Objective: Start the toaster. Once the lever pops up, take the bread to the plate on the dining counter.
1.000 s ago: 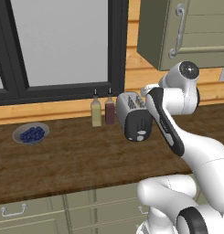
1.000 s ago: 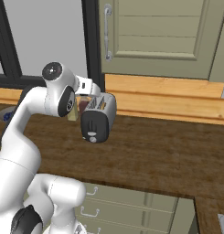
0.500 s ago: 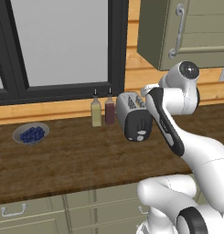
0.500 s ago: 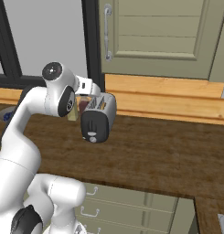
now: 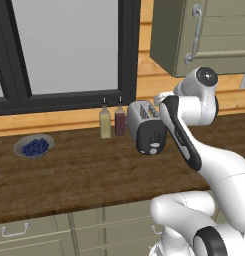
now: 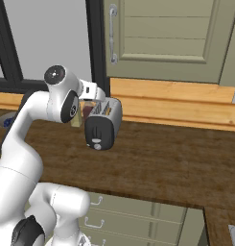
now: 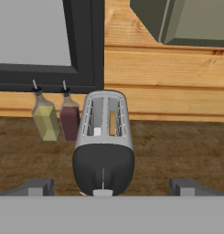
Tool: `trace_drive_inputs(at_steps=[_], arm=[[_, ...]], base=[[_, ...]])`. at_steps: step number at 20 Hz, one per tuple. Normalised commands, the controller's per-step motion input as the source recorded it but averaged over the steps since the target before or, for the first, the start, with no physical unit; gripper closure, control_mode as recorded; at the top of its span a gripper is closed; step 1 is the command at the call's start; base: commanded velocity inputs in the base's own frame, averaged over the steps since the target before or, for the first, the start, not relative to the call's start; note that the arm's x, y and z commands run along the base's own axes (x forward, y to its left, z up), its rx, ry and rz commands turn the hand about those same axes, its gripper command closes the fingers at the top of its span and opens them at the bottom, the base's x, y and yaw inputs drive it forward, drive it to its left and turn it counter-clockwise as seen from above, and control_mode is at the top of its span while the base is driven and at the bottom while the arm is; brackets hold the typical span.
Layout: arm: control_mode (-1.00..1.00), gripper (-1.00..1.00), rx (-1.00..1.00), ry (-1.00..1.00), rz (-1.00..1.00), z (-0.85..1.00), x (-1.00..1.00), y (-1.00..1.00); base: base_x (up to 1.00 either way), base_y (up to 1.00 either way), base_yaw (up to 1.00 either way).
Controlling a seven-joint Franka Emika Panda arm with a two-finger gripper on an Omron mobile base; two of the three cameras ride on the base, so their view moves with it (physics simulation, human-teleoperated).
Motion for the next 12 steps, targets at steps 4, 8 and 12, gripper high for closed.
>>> trace_drive_inputs(at_steps=[4,8,12], arm=[[-1.0,-1.0,0.0,0.0,0.0,0.0,0.0,0.0],[-1.0,-1.0,0.0,0.0,0.0,0.0,0.0,0.0],[-1.0,-1.0,0.0,0.0,0.0,0.0,0.0,0.0]], base=[[0.0,0.0,0.0],[0.0,0.0,0.0],[0.0,0.0,0.0]])
